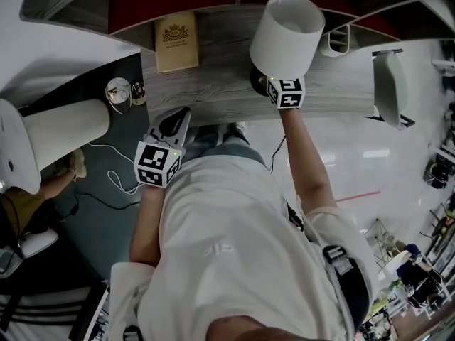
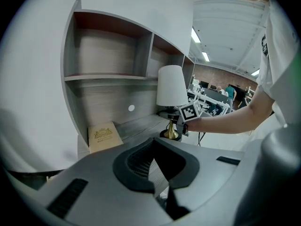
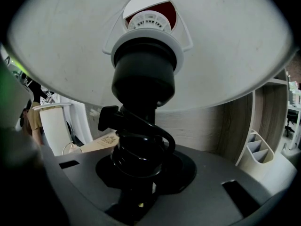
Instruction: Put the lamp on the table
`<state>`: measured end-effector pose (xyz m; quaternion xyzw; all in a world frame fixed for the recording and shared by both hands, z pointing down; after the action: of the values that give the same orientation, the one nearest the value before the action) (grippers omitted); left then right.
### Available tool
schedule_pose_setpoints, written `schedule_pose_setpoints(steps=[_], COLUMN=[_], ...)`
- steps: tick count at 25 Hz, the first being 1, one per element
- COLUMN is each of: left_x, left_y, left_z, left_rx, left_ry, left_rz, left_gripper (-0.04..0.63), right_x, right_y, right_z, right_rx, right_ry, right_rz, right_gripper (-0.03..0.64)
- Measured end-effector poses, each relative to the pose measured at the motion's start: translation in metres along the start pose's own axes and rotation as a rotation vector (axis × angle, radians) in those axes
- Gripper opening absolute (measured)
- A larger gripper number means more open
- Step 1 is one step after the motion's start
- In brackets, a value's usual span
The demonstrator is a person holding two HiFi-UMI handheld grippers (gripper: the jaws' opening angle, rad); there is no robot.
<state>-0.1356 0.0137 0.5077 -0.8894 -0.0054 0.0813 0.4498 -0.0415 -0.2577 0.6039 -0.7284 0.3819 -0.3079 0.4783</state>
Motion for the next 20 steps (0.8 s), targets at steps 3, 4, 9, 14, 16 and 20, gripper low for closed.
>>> schedule_pose_setpoints(steps=[3, 4, 9, 14, 16, 20], left_x=[-0.004, -0.005, -0.008, -0.008, -0.008, -0.008], left_y=[-0.004, -0.006, -0.008, -0.009, -0.009, -0.01], left_z=[0.0, 0.001, 0.0, 0.0, -0.001, -0.001], left_rx=[-0.011, -0.014, -0.022, -0.023, -0.023, -0.026], left_ry=[0.001, 0.004, 0.007, 0.005, 0.005, 0.007], left_rz=[0.005, 0.007, 0.014, 0.015, 0.015, 0.019], left_gripper=[0.014, 0.014, 0.014, 0.014, 0.014, 0.014], right_x=[0.002, 0.002, 0.008, 0.008, 0.009, 0.009], right_y=[-0.001, -0.002, -0.002, -0.003, -0.004, -0.01], right_z=[-0.004, -0.005, -0.01, -0.012, -0.012, -0.013], right_rx=[0.015, 0.019, 0.041, 0.056, 0.054, 0.046], right_ry=[-0.004, -0.005, -0.016, -0.021, -0.027, -0.036], right_rz=[0.016, 0.021, 0.05, 0.062, 0.063, 0.065], right_gripper=[0.123, 0.123, 0.124, 0.124, 0.124, 0.124])
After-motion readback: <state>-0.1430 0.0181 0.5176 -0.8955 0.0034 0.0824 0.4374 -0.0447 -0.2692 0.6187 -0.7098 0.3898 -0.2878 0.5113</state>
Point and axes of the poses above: the fingertips, and each gripper's own axes: z backward along the fingers, x to its right, y out of its top, the point moved 1 cm from there along z, backward along the fingers, and after that the axes turned 1 degree about x, right-handed, at the moved point
